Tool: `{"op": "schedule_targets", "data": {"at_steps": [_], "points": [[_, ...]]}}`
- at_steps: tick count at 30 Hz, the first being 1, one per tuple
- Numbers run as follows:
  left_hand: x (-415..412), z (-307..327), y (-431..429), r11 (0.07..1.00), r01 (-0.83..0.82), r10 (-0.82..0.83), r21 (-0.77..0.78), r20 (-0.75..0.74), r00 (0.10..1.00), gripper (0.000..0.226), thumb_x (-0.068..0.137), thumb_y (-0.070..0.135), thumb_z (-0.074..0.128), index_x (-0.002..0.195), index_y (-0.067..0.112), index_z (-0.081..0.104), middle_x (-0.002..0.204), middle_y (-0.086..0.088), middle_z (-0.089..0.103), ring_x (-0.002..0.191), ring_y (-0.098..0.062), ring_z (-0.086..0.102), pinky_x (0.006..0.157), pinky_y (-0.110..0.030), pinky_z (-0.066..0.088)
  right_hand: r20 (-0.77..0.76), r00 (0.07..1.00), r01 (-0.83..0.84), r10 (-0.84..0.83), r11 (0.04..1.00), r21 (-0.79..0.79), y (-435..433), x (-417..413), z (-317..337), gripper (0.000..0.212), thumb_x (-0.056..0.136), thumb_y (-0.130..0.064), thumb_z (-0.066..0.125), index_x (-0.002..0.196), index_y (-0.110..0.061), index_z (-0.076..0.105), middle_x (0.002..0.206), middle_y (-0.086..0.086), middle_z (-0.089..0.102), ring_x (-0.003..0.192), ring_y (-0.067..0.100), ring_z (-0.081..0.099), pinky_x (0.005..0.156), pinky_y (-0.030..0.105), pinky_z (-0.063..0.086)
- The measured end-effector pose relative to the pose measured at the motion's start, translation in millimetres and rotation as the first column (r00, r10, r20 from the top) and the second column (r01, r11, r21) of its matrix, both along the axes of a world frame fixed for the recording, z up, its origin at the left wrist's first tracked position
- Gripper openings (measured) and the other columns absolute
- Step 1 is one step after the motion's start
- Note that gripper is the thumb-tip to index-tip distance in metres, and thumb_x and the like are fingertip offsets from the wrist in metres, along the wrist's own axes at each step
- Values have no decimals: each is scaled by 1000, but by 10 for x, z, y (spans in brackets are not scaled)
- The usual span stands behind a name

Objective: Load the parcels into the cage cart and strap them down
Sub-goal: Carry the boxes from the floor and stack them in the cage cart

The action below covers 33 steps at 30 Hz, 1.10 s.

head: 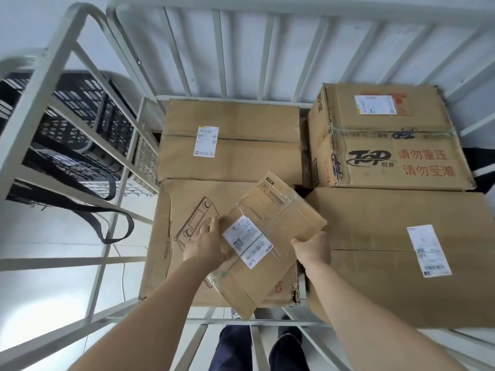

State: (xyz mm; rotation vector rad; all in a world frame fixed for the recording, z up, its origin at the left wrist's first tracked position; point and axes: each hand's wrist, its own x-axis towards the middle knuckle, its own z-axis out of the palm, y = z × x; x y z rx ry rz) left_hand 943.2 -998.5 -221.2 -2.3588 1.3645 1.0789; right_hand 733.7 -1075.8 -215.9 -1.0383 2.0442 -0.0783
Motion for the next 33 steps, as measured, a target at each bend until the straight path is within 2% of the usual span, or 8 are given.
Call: {"op": "schedule_targets", "data": {"at_steps": [4,7,11,15,19,26,30,33], "points": [[-50,-76,-101,995,-98,100,21,-136,986,108,81,29,74,153,29,-6,136,-4,51,109,-22,59,87,-39,53,33,991,-127,130,988,-87,-92,13,10,36,91,-20,61,125,-11,52,123,9,63,111,31,59,90,37,49],[-191,-73,-143,987,-159,162,31,-250,954,105,84,19,70,152,34,-8,127,-3,57,84,-16,61,64,-28,53,13,967,-252,254,963,-97,-247,-18,57,50,94,-19,57,142,-12,43,141,10,51,127,29,50,101,38,43],[-324,-85,-190,980,-199,197,24,-284,938,108,81,14,70,152,35,-9,123,-3,61,90,-19,64,74,-38,59,-83,910,-408,406,913,-12,-277,-134,95,66,93,-21,60,151,-17,29,140,10,50,128,30,49,99,37,44],[-405,-70,-275,978,-206,204,24,-295,933,101,84,7,62,152,37,-6,121,-9,60,81,-25,67,67,-45,60,-120,884,-461,452,886,-59,-252,-212,105,69,93,-18,61,152,-14,26,144,10,44,131,29,45,103,39,40],[-458,-76,-313,987,-163,162,15,-217,963,99,86,6,61,153,33,-7,121,-11,60,79,-25,67,68,-42,60,-150,822,-561,550,827,-43,-303,-235,81,61,93,-19,62,146,-8,34,146,12,38,131,32,43,105,40,38],[-480,-108,-361,997,-77,80,27,-159,984,95,88,13,61,153,23,-9,101,-6,61,84,-23,66,69,-36,58,-185,726,-666,662,744,48,-252,-273,144,77,91,-26,64,151,-12,19,155,11,22,133,31,42,103,38,41],[-462,-36,-457,999,40,-39,14,-47,998,82,81,18,67,148,17,20,113,-4,60,100,-24,59,84,-38,53,-163,751,-639,640,766,65,-223,-366,293,70,92,-30,64,149,-12,28,153,9,29,141,27,30,110,38,33],[-508,137,-504,991,134,-134,-24,11,991,66,82,16,67,140,17,37,124,-5,55,115,-25,51,97,-41,48,-195,744,-643,639,764,50,-126,-509,481,59,91,-33,63,141,-13,40,147,5,40,136,24,36,107,38,39]]}}
